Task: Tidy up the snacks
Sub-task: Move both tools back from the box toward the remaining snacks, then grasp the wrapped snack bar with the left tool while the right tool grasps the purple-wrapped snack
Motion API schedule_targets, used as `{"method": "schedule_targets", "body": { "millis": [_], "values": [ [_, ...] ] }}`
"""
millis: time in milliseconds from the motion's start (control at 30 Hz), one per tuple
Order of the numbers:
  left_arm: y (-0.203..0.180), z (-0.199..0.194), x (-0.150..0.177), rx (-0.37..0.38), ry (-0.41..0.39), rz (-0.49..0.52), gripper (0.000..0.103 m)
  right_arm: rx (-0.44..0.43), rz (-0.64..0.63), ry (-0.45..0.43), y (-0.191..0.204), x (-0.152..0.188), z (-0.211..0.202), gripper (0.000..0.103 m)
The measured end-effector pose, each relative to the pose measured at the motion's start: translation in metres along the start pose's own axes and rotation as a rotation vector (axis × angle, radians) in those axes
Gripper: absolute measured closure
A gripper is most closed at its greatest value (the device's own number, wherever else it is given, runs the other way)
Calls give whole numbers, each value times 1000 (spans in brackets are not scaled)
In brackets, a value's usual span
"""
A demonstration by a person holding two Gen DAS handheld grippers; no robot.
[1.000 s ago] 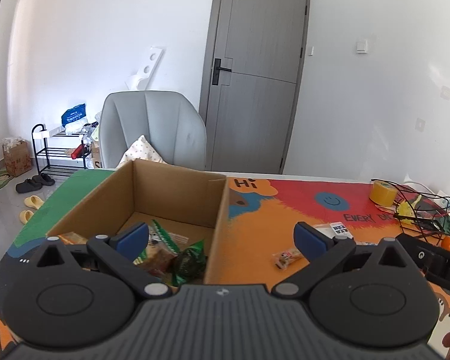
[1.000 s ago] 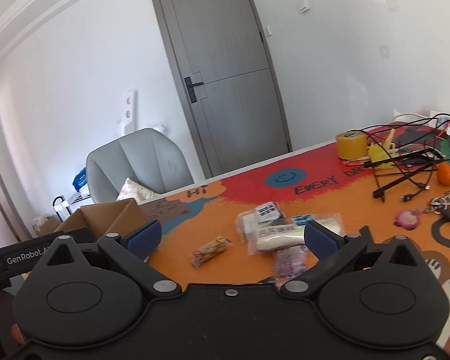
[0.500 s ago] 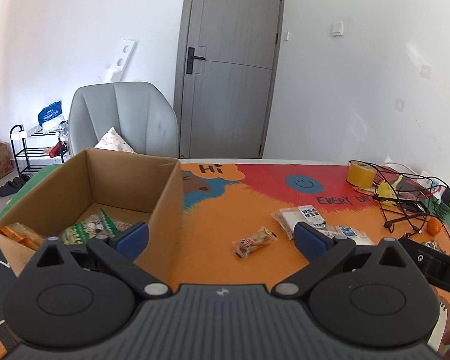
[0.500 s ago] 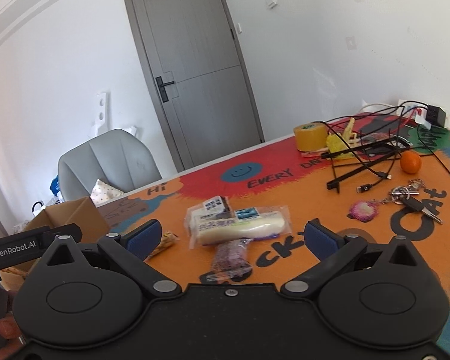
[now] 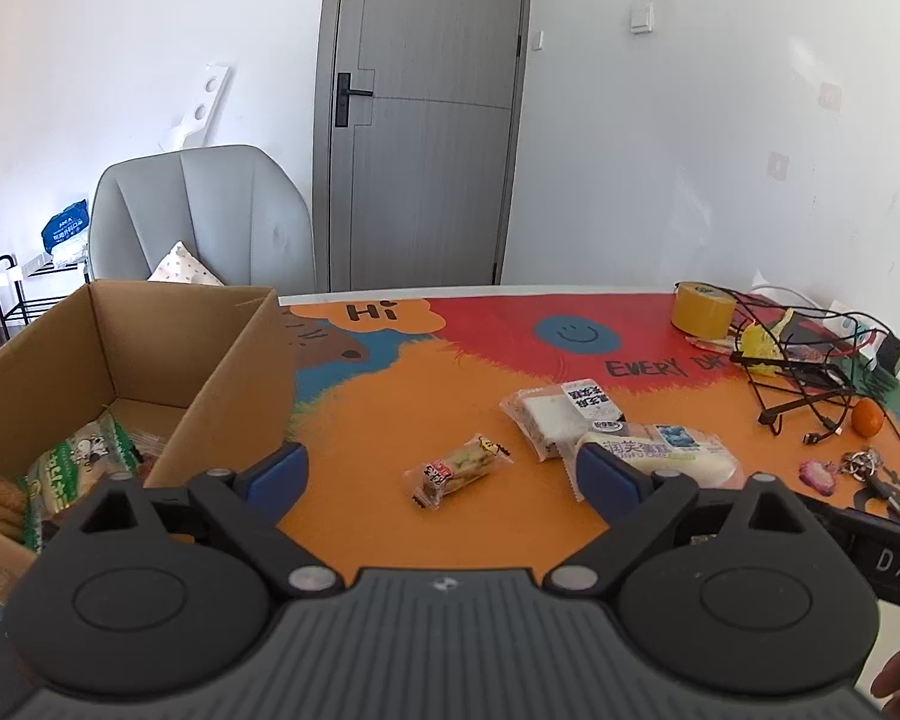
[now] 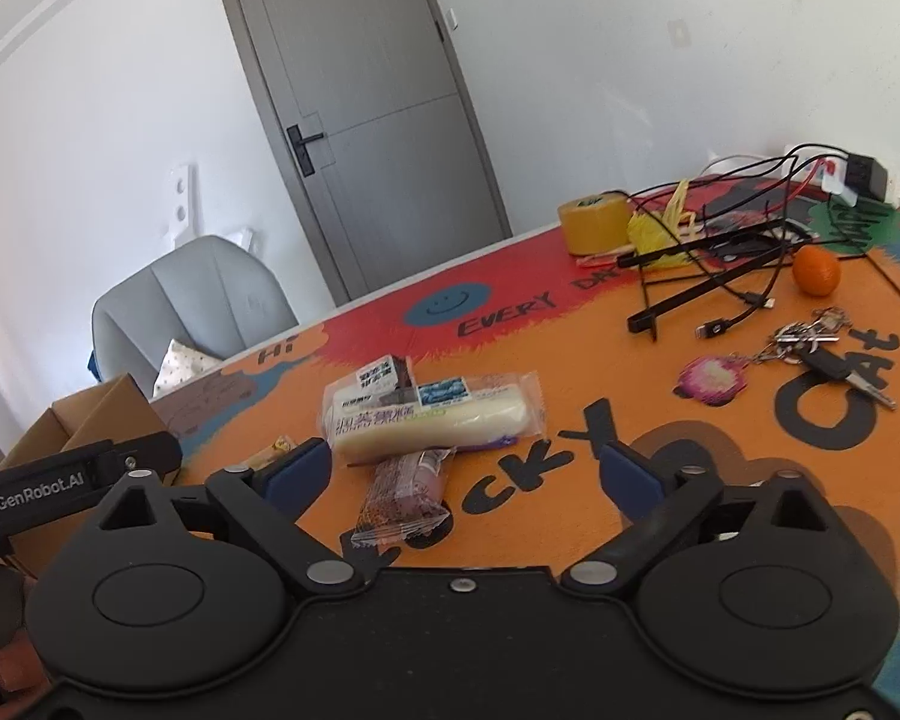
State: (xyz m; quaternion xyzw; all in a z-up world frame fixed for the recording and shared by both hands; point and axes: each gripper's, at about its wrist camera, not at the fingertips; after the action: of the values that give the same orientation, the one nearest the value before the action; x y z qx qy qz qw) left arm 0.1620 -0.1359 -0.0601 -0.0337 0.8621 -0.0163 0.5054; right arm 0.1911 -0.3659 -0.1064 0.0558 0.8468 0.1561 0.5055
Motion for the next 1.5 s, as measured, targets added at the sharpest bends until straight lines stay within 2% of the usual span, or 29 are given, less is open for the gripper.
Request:
{"method": "schedule_targets", "body": {
  "millis": [300,500,567,667,833,1033,1200,1500],
  "values": [
    [5,22,-1,-10,44,-13,22,-28,-25,70,17,3,29,20],
    [10,31,-3,-9,58,-13,24,-29,-47,114,29,5,47,27],
    [10,34,-3,-7,62,-11,24,-21,-52,131,32,7,54,32],
    [10,41,-4,-4,67,-10,24,-8,-60,162,35,10,62,46],
    [5,54,-2,-7,92,3,24,0,-42,164,29,10,62,58],
    [-7,67,0,-2,105,17,24,7,-7,157,15,8,56,60],
    [-17,79,0,-3,115,43,24,54,28,136,-2,2,52,60],
    [-21,103,2,-34,131,65,24,68,55,122,-21,-1,55,60]
  ]
}}
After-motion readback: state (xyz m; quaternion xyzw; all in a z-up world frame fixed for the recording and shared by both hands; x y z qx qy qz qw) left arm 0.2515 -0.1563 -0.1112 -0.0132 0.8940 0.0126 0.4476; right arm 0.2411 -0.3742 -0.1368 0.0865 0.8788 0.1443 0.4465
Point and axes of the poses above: each gripper's, at about its wrist camera, not at the fingertips, and z roughly the way its jaws point, y to its left, x to its underside
